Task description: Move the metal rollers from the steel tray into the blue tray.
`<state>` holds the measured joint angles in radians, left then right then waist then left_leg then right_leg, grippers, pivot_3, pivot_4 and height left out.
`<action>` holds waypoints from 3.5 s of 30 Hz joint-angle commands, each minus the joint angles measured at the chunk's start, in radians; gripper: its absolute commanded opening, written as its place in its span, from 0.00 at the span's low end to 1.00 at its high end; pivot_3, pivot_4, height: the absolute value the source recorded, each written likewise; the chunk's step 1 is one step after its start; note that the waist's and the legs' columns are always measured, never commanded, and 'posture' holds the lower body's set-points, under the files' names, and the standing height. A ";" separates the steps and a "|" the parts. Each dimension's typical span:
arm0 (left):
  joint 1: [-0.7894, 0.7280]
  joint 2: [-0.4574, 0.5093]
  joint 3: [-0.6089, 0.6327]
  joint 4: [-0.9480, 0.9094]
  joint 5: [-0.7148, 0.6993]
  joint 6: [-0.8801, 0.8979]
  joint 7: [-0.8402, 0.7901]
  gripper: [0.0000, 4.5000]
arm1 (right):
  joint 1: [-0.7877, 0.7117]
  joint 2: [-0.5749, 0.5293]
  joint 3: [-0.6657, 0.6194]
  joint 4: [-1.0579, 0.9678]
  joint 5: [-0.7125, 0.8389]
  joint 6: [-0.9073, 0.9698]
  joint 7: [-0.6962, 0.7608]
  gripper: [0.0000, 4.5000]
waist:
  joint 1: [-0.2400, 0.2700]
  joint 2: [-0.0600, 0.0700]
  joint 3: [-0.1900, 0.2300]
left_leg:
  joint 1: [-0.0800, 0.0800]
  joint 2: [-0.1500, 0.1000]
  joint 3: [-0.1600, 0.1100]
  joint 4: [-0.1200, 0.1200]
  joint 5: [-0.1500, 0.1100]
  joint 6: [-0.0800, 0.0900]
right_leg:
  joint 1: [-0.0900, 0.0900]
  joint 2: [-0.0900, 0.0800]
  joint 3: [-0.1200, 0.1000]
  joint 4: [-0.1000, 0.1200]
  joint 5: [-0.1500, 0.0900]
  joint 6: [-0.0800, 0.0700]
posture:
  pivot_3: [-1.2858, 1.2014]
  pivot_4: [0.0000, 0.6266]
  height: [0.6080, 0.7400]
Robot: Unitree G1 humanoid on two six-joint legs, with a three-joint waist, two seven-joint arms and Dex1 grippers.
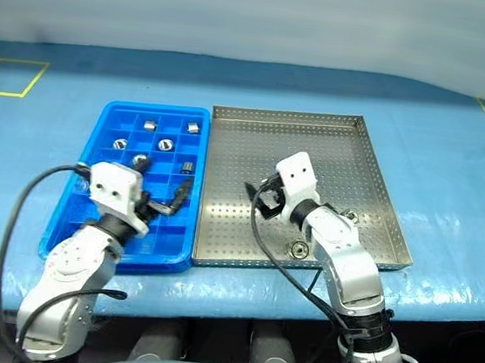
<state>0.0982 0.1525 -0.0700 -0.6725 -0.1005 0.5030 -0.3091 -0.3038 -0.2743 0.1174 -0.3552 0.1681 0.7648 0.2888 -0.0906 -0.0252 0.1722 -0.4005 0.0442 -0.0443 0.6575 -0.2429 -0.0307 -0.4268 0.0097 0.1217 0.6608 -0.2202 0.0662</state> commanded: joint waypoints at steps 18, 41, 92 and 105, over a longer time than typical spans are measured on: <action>0.054 0.174 -0.208 -0.065 -0.110 -0.007 -0.188 1.00 | -0.069 0.165 -0.094 0.285 -0.078 0.013 -0.210 0.96 | -0.033 0.002 0.001 | 0.000 0.000 0.000 -0.002 0.000 0.000 | -0.001 0.000 0.001 0.000 0.000 0.000 | 0.51 0.24 1.00; 0.124 0.040 -0.036 -0.072 -0.018 -0.058 0.133 1.00 | -0.305 0.249 0.121 0.259 -0.054 -0.041 -0.014 0.38 | 0.014 0.004 0.002 | 0.001 0.001 -0.001 -0.006 0.000 0.000 | -0.002 0.001 0.000 0.000 0.000 0.001 | 0.58 0.24 1.00; 0.095 0.045 -0.040 -0.012 -0.049 -0.022 0.066 1.00 | -0.176 0.161 -0.075 0.140 -0.088 0.022 -0.070 0.99 | 0.071 0.005 0.002 | -0.001 0.001 -0.002 -0.010 0.001 -0.001 | -0.004 -0.001 -0.004 -0.002 -0.004 -0.006 | 0.51 0.24 1.00; 0.008 0.109 -0.125 0.040 -0.085 -0.001 -0.049 1.00 | 0.049 0.095 -0.210 -0.014 -0.106 0.119 -0.187 0.99 | -0.038 0.005 0.002 | 0.000 0.001 -0.001 -0.009 0.001 -0.001 | -0.003 0.000 -0.001 -0.001 -0.001 -0.001 | 0.47 0.24 1.00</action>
<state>0.1136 0.2606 -0.1881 -0.6277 -0.1746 0.5035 -0.3513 -0.2564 -0.1764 -0.0708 -0.3125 0.0640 0.8840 0.1184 -0.1286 -0.0201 0.1744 -0.4004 0.0448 -0.0444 0.6486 -0.2424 -0.0318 -0.4300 0.0099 0.1209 0.6597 -0.2215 0.0653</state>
